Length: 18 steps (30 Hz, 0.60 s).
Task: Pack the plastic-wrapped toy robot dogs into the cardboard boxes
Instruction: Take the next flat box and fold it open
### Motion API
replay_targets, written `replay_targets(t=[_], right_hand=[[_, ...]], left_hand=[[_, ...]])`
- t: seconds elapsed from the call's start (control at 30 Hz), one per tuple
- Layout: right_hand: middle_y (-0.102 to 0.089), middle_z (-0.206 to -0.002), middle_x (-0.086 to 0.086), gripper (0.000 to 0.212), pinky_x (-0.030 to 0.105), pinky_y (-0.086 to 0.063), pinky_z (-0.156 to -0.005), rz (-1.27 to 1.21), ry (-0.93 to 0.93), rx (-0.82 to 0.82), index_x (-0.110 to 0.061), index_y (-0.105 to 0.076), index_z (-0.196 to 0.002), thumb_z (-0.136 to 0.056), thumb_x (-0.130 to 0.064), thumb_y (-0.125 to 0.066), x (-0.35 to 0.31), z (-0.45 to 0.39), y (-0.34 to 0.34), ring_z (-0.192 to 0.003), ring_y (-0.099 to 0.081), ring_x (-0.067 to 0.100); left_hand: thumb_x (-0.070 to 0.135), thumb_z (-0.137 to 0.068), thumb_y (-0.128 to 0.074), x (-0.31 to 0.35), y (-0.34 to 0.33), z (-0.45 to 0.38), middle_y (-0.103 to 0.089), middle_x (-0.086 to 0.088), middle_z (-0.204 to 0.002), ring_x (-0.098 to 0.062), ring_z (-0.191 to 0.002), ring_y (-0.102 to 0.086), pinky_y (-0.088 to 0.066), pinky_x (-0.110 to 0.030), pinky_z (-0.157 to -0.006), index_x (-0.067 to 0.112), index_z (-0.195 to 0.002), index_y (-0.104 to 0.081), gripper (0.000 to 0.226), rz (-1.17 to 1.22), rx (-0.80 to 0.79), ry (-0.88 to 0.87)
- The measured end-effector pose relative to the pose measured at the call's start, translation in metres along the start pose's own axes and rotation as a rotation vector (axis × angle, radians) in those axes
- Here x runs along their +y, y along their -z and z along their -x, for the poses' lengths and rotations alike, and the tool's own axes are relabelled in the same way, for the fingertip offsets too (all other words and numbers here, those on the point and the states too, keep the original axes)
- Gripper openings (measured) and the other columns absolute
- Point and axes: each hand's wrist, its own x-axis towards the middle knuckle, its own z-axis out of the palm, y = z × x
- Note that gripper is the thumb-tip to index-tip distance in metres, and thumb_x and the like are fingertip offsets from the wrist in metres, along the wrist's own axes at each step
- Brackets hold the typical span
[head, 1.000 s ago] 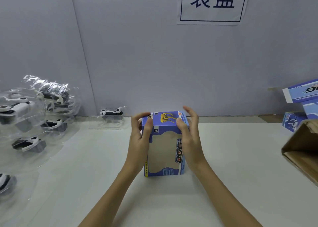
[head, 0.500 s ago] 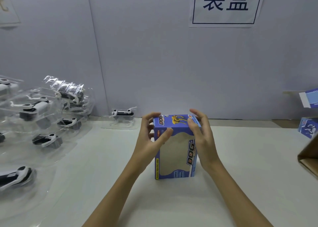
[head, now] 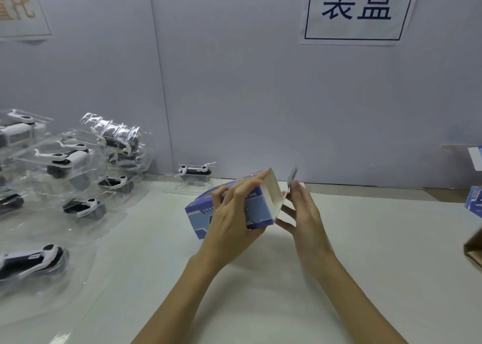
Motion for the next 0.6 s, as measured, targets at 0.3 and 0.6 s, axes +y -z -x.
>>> replay_targets(t=[0.3, 0.6], right_hand=[[-0.061, -0.104, 0.014, 0.045, 0.042, -0.059, -0.069, -0.189, -0.114, -0.021, -0.015, -0.054, -0.136, -0.093, 0.001, -0.051, -0.015, -0.013, 0.024, -0.092, -0.061, 0.03], [-0.066, -0.127, 0.013, 0.074, 0.034, -0.056, -0.074, 0.154, -0.03, 0.215, -0.024, -0.047, -0.148, -0.09, 0.02, -0.035, -0.004, -0.014, 0.029, -0.107, -0.066, 0.03]], left_hand=[[0.055, -0.082, -0.083, 0.001, -0.003, 0.004, -0.051, 0.001, -0.154, -0.027, -0.141, -0.045, -0.041, -0.05, -0.109, 0.028, -0.136, -0.064, 0.063, -0.258, -0.236, -0.193], [0.042, -0.079, -0.088, 0.001, -0.005, 0.003, -0.042, -0.006, -0.156, -0.03, -0.143, -0.036, -0.031, -0.047, -0.11, 0.028, -0.131, -0.046, 0.068, -0.207, -0.283, -0.099]])
